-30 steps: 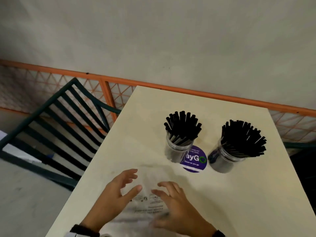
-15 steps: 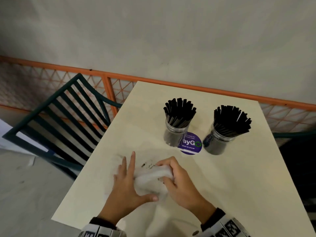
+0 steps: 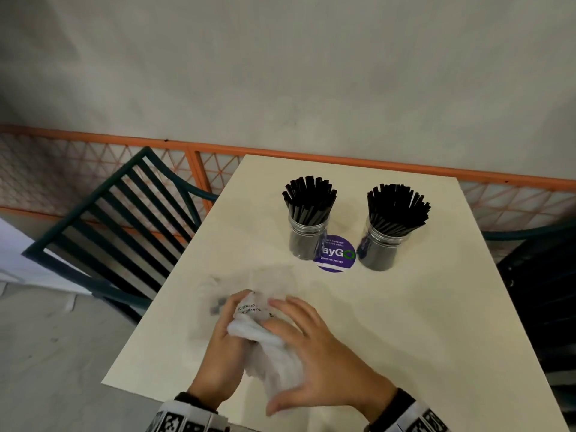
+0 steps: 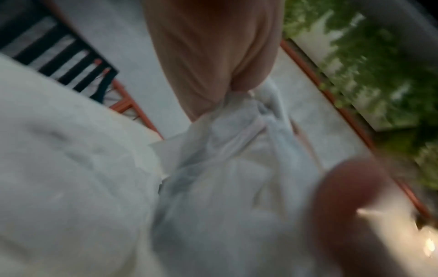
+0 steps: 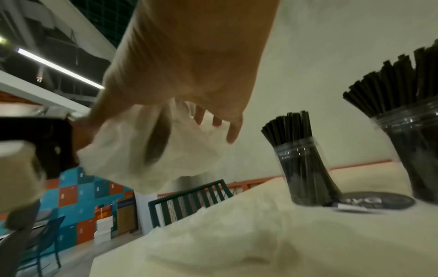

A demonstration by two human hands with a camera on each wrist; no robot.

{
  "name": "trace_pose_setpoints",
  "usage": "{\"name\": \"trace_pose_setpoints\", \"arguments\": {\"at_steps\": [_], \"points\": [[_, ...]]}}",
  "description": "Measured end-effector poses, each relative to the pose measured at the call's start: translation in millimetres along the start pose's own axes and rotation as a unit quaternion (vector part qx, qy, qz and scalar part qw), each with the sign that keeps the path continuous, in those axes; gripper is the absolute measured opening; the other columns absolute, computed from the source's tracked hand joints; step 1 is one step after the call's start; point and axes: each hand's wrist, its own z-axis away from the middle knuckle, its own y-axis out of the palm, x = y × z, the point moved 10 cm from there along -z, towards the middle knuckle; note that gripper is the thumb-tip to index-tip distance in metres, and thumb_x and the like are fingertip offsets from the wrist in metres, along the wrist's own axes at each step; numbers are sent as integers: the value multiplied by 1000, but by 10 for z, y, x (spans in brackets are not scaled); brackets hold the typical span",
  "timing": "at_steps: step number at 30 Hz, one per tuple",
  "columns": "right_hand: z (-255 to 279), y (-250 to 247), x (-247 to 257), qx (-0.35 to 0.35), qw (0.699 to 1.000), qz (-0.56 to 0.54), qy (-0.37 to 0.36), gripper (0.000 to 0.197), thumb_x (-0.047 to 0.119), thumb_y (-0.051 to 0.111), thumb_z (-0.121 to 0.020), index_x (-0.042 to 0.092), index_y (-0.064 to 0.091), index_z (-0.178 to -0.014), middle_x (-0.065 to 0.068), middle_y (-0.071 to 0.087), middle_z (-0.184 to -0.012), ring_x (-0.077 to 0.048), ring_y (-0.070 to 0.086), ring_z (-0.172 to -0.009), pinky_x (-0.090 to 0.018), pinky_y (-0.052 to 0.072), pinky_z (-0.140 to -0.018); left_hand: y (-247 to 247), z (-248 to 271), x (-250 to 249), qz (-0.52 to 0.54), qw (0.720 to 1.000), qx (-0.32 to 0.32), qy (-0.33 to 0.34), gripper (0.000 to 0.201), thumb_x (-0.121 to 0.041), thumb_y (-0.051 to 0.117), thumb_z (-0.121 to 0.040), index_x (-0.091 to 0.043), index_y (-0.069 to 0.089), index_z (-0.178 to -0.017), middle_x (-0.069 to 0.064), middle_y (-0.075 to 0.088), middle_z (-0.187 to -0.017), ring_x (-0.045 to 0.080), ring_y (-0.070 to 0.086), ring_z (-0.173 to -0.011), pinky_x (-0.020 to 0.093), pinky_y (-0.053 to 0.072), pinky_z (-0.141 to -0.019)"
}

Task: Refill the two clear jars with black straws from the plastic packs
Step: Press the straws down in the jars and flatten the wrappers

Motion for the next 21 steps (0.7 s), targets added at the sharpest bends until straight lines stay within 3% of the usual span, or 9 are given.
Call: {"name": "trace_pose_setpoints", "arguments": {"at_steps": [2,4,7,11,13,15,16,18,21], "points": [[57,53,-98,-17,999,-43,13,62,48,61,-79,46,28,-132,17,31,-138,-2,28,-131,-22,29,-110,20,23,173,18,998,32,-55,16,-5,50,-88,-2,57,-103,23,67,-95,15,70,-84,23,56,-72],[101,-2,-247,-64,990,-115,57,45,26,56,-85,42,43,-124,17,49,-120,-1,49,-113,-18,42,-95,102,87,182,8,994,79,-71,23,-6,57,-84,8,57,-103,29,63,-103,21,68,-95,31,54,-86],[167,-127,-440,-149,949,-244,131,27,15,53,-76,32,63,-95,26,64,-92,5,60,-89,-11,44,-80,222,230,-2,-55,986,159,-15,58,-34,72,-64,-16,58,-118,2,63,-122,17,57,-115,36,43,-101],[114,-86,-545,-183,849,-435,236,29,-3,48,-88,17,54,-68,13,61,-59,-4,54,-62,-13,44,-57,381,393,-181,-287,930,186,134,80,-67,69,-59,-54,31,-129,-32,18,-136,-10,23,-129,7,31,-102],[33,94,-500,-151,809,-494,280,23,3,47,-92,14,53,-72,9,61,-61,-8,57,-62,-15,46,-56,380,383,-197,-279,930,157,179,95,-61,75,-55,-54,21,-132,-37,12,-139,-15,20,-131,7,37,-95],[-79,292,-399,-111,785,-528,303,15,9,46,-93,13,56,-83,3,63,-69,-6,61,-62,-17,48,-54,226,338,-263,-239,944,107,200,94,-57,78,-53,-47,29,-133,-41,32,-133,-16,34,-124,6,42,-86],[-150,390,-349,-88,789,-530,299,10,12,47,-93,12,56,-90,-1,63,-76,-6,62,-64,-17,48,-54,92,312,-289,-226,949,82,203,85,-57,79,-52,-48,39,-127,-38,45,-126,-14,45,-116,7,45,-83],[-285,564,-282,-28,833,-478,278,20,22,52,-87,11,54,-103,-6,59,-98,-9,60,-84,-20,49,-72,-245,266,-324,-226,953,35,196,59,-48,76,-54,-57,52,-107,-31,63,-104,-8,61,-95,10,48,-75],[-480,794,-254,76,905,-337,249,30,32,63,-82,29,44,-106,-3,40,-123,-11,44,-109,-23,41,-93,-746,290,-325,-265,947,-4,183,45,-40,61,-62,-63,50,-99,-31,65,-96,-6,63,-85,8,48,-68]]}}
